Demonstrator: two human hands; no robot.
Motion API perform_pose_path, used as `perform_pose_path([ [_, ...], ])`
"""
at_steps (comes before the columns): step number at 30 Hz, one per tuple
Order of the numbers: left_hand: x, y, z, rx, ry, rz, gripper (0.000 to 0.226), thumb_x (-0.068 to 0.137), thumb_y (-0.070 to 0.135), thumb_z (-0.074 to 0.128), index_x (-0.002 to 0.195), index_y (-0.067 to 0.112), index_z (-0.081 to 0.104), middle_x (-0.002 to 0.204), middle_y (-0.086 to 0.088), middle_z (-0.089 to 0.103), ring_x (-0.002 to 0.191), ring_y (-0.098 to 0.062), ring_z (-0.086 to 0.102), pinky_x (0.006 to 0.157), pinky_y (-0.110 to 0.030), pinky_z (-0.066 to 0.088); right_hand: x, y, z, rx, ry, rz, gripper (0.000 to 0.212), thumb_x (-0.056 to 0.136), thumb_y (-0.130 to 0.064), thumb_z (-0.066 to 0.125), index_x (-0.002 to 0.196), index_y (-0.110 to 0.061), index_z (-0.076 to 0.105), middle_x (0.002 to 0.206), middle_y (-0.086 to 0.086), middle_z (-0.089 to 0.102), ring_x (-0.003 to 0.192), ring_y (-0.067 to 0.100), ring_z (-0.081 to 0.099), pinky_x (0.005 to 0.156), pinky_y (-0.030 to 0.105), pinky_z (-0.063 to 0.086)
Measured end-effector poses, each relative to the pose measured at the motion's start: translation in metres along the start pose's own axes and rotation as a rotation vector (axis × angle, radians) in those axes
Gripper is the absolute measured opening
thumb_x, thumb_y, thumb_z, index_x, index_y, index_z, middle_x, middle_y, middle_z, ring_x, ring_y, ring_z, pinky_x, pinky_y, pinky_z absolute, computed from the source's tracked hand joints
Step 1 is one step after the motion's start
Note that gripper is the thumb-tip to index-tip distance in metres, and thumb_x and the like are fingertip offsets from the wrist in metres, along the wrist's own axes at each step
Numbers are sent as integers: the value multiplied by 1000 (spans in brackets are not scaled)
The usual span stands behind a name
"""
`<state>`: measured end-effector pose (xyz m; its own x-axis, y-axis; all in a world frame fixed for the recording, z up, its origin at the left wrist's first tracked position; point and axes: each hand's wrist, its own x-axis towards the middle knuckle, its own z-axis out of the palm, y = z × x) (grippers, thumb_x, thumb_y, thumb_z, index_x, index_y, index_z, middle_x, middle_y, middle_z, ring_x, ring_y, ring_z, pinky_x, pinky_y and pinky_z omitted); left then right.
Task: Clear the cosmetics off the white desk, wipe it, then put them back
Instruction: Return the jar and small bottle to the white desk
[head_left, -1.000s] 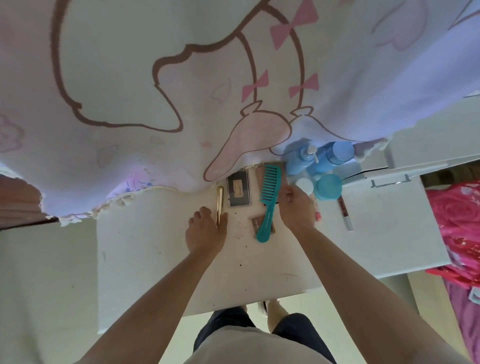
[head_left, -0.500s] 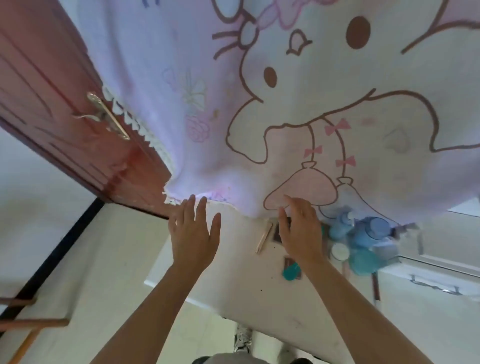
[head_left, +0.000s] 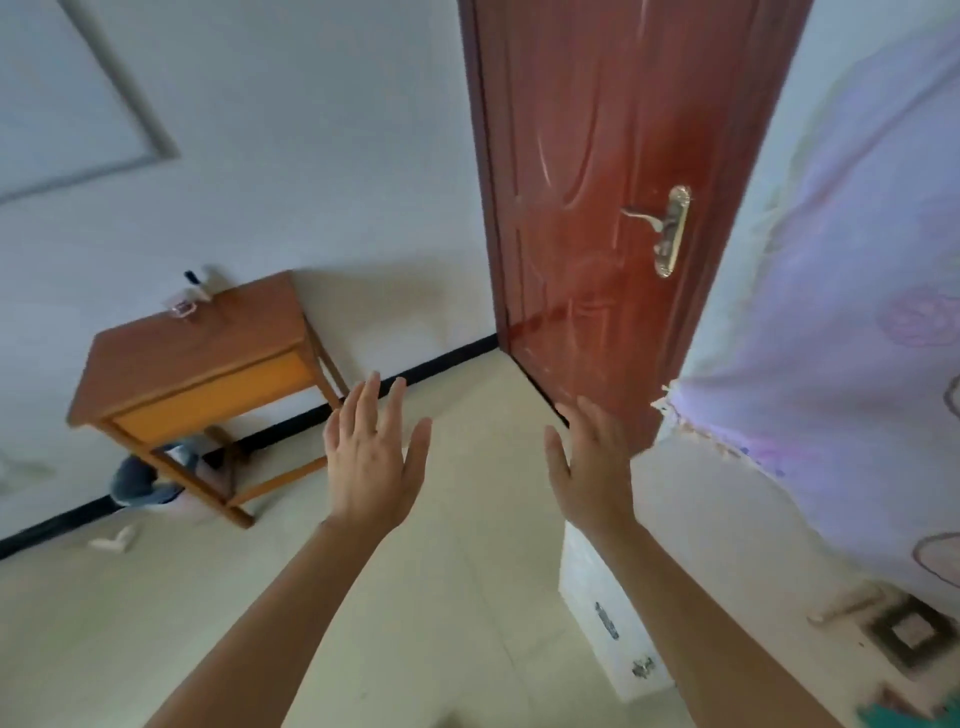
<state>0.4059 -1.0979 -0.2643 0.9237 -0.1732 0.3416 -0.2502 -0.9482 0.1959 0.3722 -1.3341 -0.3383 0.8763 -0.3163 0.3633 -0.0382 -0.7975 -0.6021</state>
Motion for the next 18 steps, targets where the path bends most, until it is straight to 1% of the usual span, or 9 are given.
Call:
perform_pose_path([
  [2, 0, -59, -16, -5, 36, -83, 60, 99, 53, 28, 147, 18, 38, 156, -12, 31, 145, -30, 25, 113, -54, 25, 11, -53, 43, 0, -59, -76, 45, 101, -42, 39, 134, -16, 55, 144, 10, 48, 135, 26, 40, 111, 41, 31],
  [5, 0, -151, -33, 10, 82, -166, 58, 98, 52, 32, 146, 18, 39, 156, -12, 31, 145, -31, 25, 112, -55, 26, 23, -134, 112, -10, -156, -196, 41, 102, -38, 44, 135, -16, 53, 146, 9, 45, 136, 24, 37, 111, 38, 30],
  [7, 4, -208, -43, 33, 79, -213, 59, 98, 53, 30, 147, 19, 37, 157, -12, 29, 145, -31, 24, 113, -55, 25, 31, -184, 153, -20, -212, -266, 41, 102, -38, 44, 136, -16, 51, 146, 9, 45, 137, 24, 36, 110, 37, 31],
  [10, 13, -277, -59, 19, 82, -308, 63, 97, 57, 23, 147, 21, 36, 158, -10, 28, 146, -30, 23, 115, -54, 24, 41, -248, 202, -8, -271, -340, 46, 102, -43, 40, 141, -19, 46, 148, 5, 43, 139, 20, 33, 112, 36, 30],
  [14, 33, -342, -65, 0, 75, -374, 65, 96, 58, 20, 147, 21, 36, 158, -9, 28, 145, -30, 23, 114, -54, 25, 55, -302, 250, 21, -317, -393, 46, 102, -43, 42, 143, -22, 45, 150, 4, 40, 141, 19, 30, 113, 34, 27],
  [18, 68, -386, -51, 1, 51, -410, 70, 95, 62, 15, 149, 22, 31, 159, -7, 25, 147, -28, 19, 117, -53, 21, 82, -328, 298, 30, -323, -383, 46, 101, -42, 42, 142, -19, 46, 148, 6, 42, 139, 19, 32, 112, 32, 26],
])
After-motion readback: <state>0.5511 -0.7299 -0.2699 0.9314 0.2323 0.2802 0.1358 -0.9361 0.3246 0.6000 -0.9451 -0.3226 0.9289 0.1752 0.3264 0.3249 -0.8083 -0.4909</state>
